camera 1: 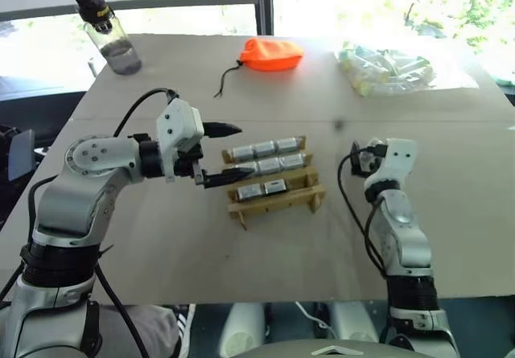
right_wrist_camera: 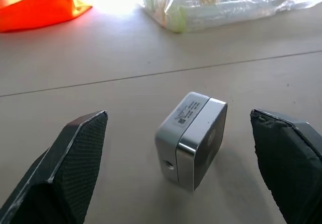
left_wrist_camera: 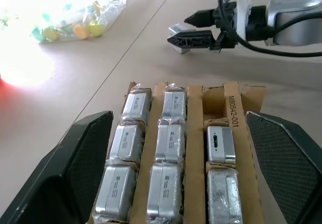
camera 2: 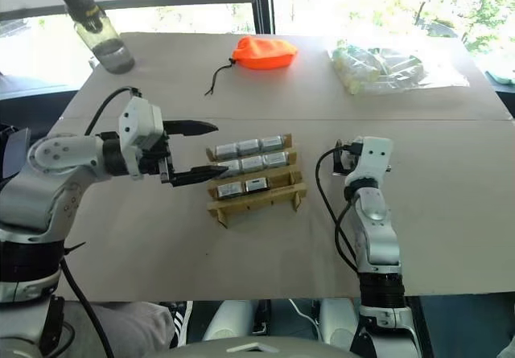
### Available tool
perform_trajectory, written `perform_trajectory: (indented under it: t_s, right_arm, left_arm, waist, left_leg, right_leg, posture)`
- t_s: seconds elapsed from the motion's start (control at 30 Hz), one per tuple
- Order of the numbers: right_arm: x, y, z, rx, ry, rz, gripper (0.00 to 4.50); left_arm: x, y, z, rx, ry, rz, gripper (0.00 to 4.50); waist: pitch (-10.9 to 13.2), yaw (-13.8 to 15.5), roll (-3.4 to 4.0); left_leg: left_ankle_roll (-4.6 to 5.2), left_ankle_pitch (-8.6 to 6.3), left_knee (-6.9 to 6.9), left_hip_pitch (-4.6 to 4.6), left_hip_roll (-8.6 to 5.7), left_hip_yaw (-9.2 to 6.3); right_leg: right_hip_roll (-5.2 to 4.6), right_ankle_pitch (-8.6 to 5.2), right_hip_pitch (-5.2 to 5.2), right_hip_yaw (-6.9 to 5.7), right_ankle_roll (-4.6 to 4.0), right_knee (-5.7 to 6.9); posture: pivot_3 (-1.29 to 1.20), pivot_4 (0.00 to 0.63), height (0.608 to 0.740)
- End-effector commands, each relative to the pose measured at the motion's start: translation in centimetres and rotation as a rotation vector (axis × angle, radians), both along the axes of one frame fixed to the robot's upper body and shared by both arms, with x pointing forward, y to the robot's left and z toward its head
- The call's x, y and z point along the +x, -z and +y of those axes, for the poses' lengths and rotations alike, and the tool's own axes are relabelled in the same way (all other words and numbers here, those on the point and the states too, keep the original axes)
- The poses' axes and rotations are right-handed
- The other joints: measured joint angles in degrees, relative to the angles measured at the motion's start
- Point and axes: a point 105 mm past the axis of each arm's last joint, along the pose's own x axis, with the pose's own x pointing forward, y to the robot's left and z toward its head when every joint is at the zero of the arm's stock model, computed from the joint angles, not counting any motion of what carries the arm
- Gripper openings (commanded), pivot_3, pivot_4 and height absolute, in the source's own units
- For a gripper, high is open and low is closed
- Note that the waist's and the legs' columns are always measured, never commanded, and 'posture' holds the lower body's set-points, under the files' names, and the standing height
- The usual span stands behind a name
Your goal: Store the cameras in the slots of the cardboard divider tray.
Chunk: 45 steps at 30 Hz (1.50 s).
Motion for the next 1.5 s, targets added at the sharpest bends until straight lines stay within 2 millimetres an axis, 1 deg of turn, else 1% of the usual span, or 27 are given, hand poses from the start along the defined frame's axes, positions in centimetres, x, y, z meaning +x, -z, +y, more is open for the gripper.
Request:
perform_trajectory:
  t_s: [0.03,0.2,0.23,0.27,0.3,0.33,0.4,0.47,0.5,0.6,0.67,0.73,0.77,0.83,0.87,0.93,1.0,1.03,1.13,1.17,1.23,1.3,1.4,1.47,1.5]
  right_arm:
    - [0.3,-1.0,-0.2,0.026,0.047,-0.03,4.5]
    - [0.6,-0.9,0.1,0.037,0.054,-0.026,4.5]
    - [0.6,-0.8,0.1,0.038,0.056,-0.023,3.98]
    - [0.6,-0.8,0.2,0.037,0.053,-0.024,3.75]
    - [0.5,-0.8,0.2,0.037,0.058,-0.022,3.31]
    - [0.4,-0.6,0.2,0.042,0.061,-0.016,2.78]
    - [0.3,-0.5,0.3,0.051,0.065,-0.011,2.0]
    - [0.1,-0.8,0.1,0.044,0.069,-0.021,0.93]
    - [0.1,-1.0,0.1,0.041,0.071,-0.026,0.72]
    - [0.0,-1.4,-0.1,0.043,0.063,-0.033,0.72]
    - [-0.2,-2.1,0.3,0.055,-0.001,-0.058,0.72]
    - [-0.5,-3.2,0.5,0.01,-0.08,-0.113,0.72]
    - [-0.8,-4.0,0.7,-0.001,-0.181,-0.157,0.72]
    - [-2.0,-6.1,1.8,-0.051,-0.47,-0.294,0.72]
    - [-2.7,-6.8,2.2,-0.08,-0.596,-0.344,0.72]
    - [-3.9,-7.0,3.0,-0.15,-0.87,-0.375,0.72]
    - [-5.0,-6.8,3.5,-0.204,-1.113,-0.379,0.72]
    - [-5.8,-6.9,3.6,-0.231,-1.232,-0.412,0.72]
    - [-6.8,-5.5,3.4,-0.358,-1.489,-0.38,0.72]
    - [-6.7,-4.8,3.3,-0.414,-1.55,-0.339,0.72]
    - [-6.4,-4.1,3.3,-0.5,-1.644,-0.3,0.72]
    - [-6.1,-3.8,3.6,-0.545,-1.704,-0.277,0.72]
    - [-5.3,-3.3,4.6,-0.639,-1.737,-0.233,0.72]
    - [-5.3,-3.2,5.2,-0.655,-1.78,-0.217,0.72]
    - [-5.3,-3.5,5.8,-0.644,-1.813,-0.215,0.72]
  left_arm:
    - [-0.2,-1.7,0.2,-0.006,0.002,-0.062,4.41]
    - [-0.3,-1.7,-0.1,-0.012,0.01,-0.064,4.41]
    - [-0.3,-1.7,-0.1,-0.012,0.011,-0.064,4.5]
    - [-0.3,-1.7,-0.1,-0.012,0.011,-0.065,4.5]
    - [-0.2,-1.6,-0.1,-0.012,0.011,-0.067,4.5]
    - [-0.2,-1.7,-0.2,-0.012,0.012,-0.068,4.5]
    - [-0.2,-1.7,-0.3,-0.018,0.017,-0.069,4.5]
    - [-0.2,-1.5,-0.4,-0.016,0.019,-0.069,4.5]
    - [-0.1,-1.4,-0.4,-0.015,0.019,-0.069,4.5]
    - [-0.1,-1.3,-0.4,-0.015,0.02,-0.069,4.5]
    - [-0.1,-1.3,-0.5,-0.014,0.021,-0.07,4.5]
    - [-0.1,-1.4,-0.5,-0.016,0.021,-0.071,4.5]
    - [-0.2,-1.4,-0.4,-0.016,0.02,-0.07,4.5]
    - [-0.2,-1.3,-0.3,-0.014,0.017,-0.066,4.5]
    - [-0.2,-1.2,-0.2,-0.013,0.017,-0.064,4.5]
    - [-0.2,-1.1,-0.2,-0.013,0.018,-0.058,4.5]
    - [-0.2,-1.0,-0.2,-0.012,0.019,-0.054,4.5]
    - [-0.1,-0.9,-0.2,-0.012,0.019,-0.054,4.5]
    - [0.0,-0.9,-0.3,-0.011,0.023,-0.053,4.5]
    - [0.0,-0.9,-0.3,-0.01,0.025,-0.053,4.5]
    - [0.0,-1.0,-0.3,-0.008,0.028,-0.054,4.5]
    - [0.0,-1.0,-0.3,-0.008,0.028,-0.055,4.5]
    - [-0.3,-1.1,-0.2,-0.007,0.027,-0.056,4.5]
    - [-0.4,-1.1,-0.1,-0.009,0.019,-0.055,4.5]
    - [-0.5,-1.1,0.1,-0.004,0.012,-0.055,4.5]
  waist:
    - [0.0,-0.29,0.0]
    - [0.0,-0.39,0.0]
    - [0.0,-0.38,0.0]
    - [0.0,-0.36,0.0]
    - [0.0,-0.38,0.0]
    - [0.0,-0.38,0.0]
    - [0.0,-0.38,0.0]
    - [0.0,-0.39,0.0]
    - [0.0,-0.39,0.0]
    - [0.0,-0.38,0.0]
    - [0.0,-0.36,0.0]
    - [0.0,-0.37,0.0]
    - [0.0,-0.37,0.0]
    - [0.0,-0.27,0.0]
    - [0.01,-0.19,0.01]
    - [0.02,-0.24,0.0]
    - [0.02,-0.42,-0.02]
    - [0.02,-0.48,-0.03]
    - [0.02,-0.26,-0.03]
    - [0.02,-0.21,-0.03]
    - [0.03,-0.2,-0.04]
    - [0.03,-0.2,-0.05]
    - [0.03,-0.2,-0.05]
    - [0.03,-0.16,-0.04]
    - [0.03,-0.16,-0.04]
  left_leg:
    - [0.0,0.0,0.0,0.0,0.0,0.01]
    - [0.0,0.0,-0.02,-0.01,0.01,0.02]
    - [0.0,0.0,-0.02,-0.01,0.01,0.02]
    - [0.0,0.0,-0.02,-0.02,0.01,0.02]
    - [0.0,0.0,-0.02,-0.02,0.01,0.01]
    - [0.0,0.0,-0.02,-0.02,0.01,0.02]
    - [0.0,0.0,-0.02,-0.01,0.01,0.03]
    - [0.0,0.0,-0.02,-0.01,0.01,0.01]
    - [0.0,0.0,-0.02,-0.01,0.01,0.02]
    - [0.0,0.0,-0.02,-0.01,0.01,0.02]
    - [0.0,0.0,-0.02,-0.02,0.01,0.01]
    - [0.0,0.0,-0.02,-0.03,0.01,0.02]
    - [0.0,0.0,-0.02,-0.02,0.0,0.03]
    - [0.01,-0.01,-0.02,-0.02,-0.01,0.05]
    - [0.02,-0.01,-0.01,-0.03,-0.02,0.04]
    - [0.06,-0.03,-0.01,-0.02,-0.03,0.04]
    - [0.06,-0.03,-0.02,0.02,0.0,0.03]
    - [0.07,-0.03,-0.02,0.05,0.0,0.05]
    - [0.06,-0.03,-0.04,0.08,0.05,0.0]
    - [0.06,-0.03,-0.03,0.07,0.07,-0.01]
    - [0.07,-0.02,0.0,0.06,0.07,0.03]
    - [0.07,-0.03,0.04,0.05,0.04,0.08]
    - [0.07,-0.03,0.04,0.02,0.03,0.1]
    - [0.05,-0.02,0.01,-0.01,0.04,0.05]
    - [0.05,-0.02,0.01,-0.02,0.04,0.03]
  right_leg:
    - [0.0,0.0,-0.01,0.01,0.0,0.0]
    - [0.0,0.0,-0.04,0.02,0.0,0.0]
    - [0.0,0.0,-0.04,0.02,0.0,0.0]
    - [0.0,0.0,-0.04,0.02,0.0,0.0]
    - [0.0,0.0,-0.04,0.02,0.0,0.0]
    - [0.0,0.0,-0.04,0.02,0.0,0.0]
    - [0.0,0.0,-0.04,0.03,0.0,0.0]
    - [0.0,0.0,-0.04,0.03,0.0,0.0]
    - [0.0,0.0,-0.04,0.03,0.0,0.01]
    - [0.0,0.0,-0.04,0.03,0.0,0.01]
    - [0.0,0.0,-0.05,0.03,0.0,0.01]
    - [0.0,0.0,-0.05,0.04,0.0,0.0]
    - [0.0,0.0,-0.05,0.04,0.0,-0.01]
    - [-0.01,0.0,-0.05,0.05,0.0,-0.01]
    - [-0.01,0.01,-0.04,0.04,0.0,-0.03]
    - [0.0,0.0,-0.02,0.04,0.01,-0.07]
    - [0.04,0.0,-0.01,0.04,0.01,-0.06]
    - [0.08,0.01,-0.01,0.07,0.01,-0.04]
    - [0.22,0.01,0.0,0.05,-0.02,-0.01]
    - [0.23,0.01,0.0,0.03,-0.03,-0.01]
    - [0.2,0.02,-0.01,0.05,-0.02,-0.01]
    - [0.12,0.02,-0.01,0.08,-0.02,-0.01]
    - [0.07,0.02,-0.02,0.08,-0.01,-0.01]
    - [0.06,0.02,-0.04,0.02,-0.02,-0.01]
    - [0.06,0.02,-0.04,-0.01,-0.02,-0.01]
  posture:
    - [0.0,0.15,0.726]
    - [0.0,0.15,0.726]
    - [0.0,0.15,0.726]
    - [0.0,0.15,0.726]
    - [0.0,0.15,0.726]
    - [0.0,0.15,0.726]
    - [0.0,0.15,0.726]
    - [0.0,0.15,0.726]
    - [0.0,0.15,0.726]
    - [0.0,0.15,0.726]
    - [0.0,0.15,0.726]
    - [0.0,0.15,0.726]
    - [0.0,0.15,0.726]
    - [0.0,0.15,0.726]
    - [0.0,0.15,0.726]
    - [0.0,0.15,0.726]
    - [0.0,0.15,0.726]
    - [0.0,0.15,0.726]
    - [0.0,0.15,0.726]
    - [0.0,0.15,0.726]
    - [0.0,0.15,0.726]
    - [0.0,0.15,0.726]
    - [0.0,0.15,0.726]
    - [0.0,0.15,0.726]
    - [0.0,0.15,0.726]
